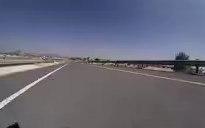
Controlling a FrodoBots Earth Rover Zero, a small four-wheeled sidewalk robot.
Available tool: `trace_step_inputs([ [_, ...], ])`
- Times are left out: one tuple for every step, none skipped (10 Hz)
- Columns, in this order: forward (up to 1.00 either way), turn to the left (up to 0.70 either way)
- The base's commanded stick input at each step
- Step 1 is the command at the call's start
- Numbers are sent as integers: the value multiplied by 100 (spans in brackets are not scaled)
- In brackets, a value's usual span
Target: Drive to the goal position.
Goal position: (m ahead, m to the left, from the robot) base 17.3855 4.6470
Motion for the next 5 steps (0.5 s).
trace_step_inputs([
  [100, 0],
  [100, 0],
  [100, 0],
  [100, 0],
  [100, 0],
])
